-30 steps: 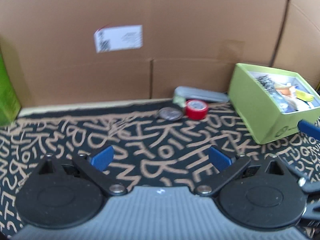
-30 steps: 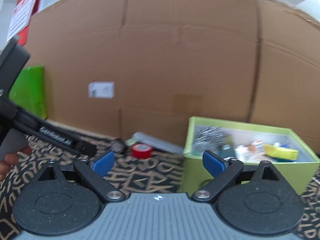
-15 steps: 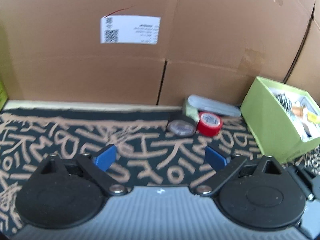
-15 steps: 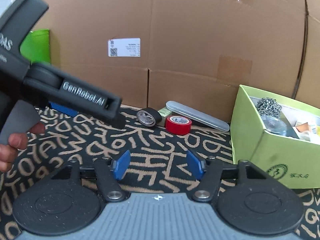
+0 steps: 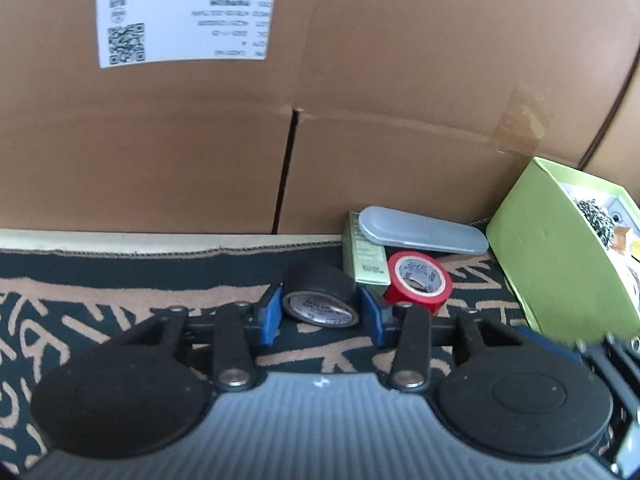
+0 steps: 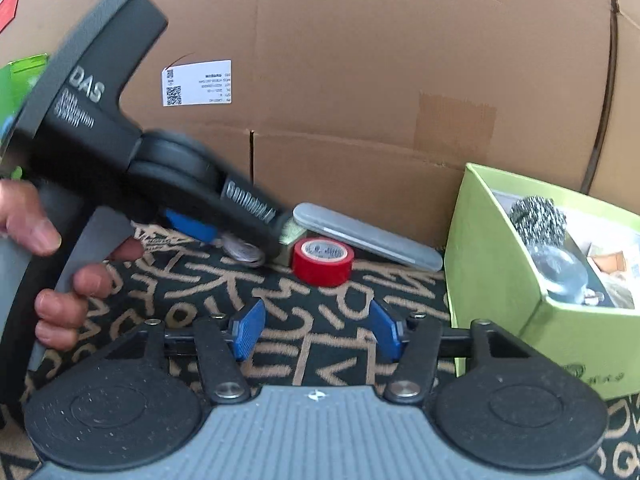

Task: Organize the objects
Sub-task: 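Grasp the black tape roll with the left tool while the right tool grasps the red tape roll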

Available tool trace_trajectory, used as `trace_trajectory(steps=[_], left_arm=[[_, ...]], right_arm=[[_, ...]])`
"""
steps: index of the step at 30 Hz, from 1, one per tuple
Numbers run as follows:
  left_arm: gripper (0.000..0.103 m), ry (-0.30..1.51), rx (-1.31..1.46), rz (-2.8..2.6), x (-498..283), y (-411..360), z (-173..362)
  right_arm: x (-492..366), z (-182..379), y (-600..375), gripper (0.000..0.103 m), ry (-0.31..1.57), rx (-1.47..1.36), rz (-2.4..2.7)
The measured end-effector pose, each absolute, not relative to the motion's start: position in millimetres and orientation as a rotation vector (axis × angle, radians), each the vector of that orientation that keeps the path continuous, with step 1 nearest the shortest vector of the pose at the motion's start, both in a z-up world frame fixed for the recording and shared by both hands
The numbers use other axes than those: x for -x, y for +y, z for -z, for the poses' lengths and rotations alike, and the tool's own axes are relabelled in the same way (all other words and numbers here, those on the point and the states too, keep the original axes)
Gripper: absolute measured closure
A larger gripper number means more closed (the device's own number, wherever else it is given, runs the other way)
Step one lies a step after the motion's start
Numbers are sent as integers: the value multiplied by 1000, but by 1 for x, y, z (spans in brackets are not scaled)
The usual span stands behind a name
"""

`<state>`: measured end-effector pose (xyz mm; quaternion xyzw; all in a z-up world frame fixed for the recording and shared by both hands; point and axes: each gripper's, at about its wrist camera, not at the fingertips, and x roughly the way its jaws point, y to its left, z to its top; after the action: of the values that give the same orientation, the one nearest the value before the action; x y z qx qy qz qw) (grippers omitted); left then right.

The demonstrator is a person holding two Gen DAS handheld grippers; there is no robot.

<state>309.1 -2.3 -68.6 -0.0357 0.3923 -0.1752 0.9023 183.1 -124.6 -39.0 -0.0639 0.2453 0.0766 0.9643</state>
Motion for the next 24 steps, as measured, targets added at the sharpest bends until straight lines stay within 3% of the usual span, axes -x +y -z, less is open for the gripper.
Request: trace_trajectory(steps=[13, 16, 24], left_arm=[[61, 833, 88, 388, -296, 28, 68], [62, 840, 84, 384, -291, 30, 66], [62, 862, 41, 435, -238, 36, 63]], right_arm=[[-252, 46, -110, 37, 581, 145, -123], [-251, 45, -111, 54, 573, 143, -129], [-195, 40, -131, 54, 556, 113, -177]])
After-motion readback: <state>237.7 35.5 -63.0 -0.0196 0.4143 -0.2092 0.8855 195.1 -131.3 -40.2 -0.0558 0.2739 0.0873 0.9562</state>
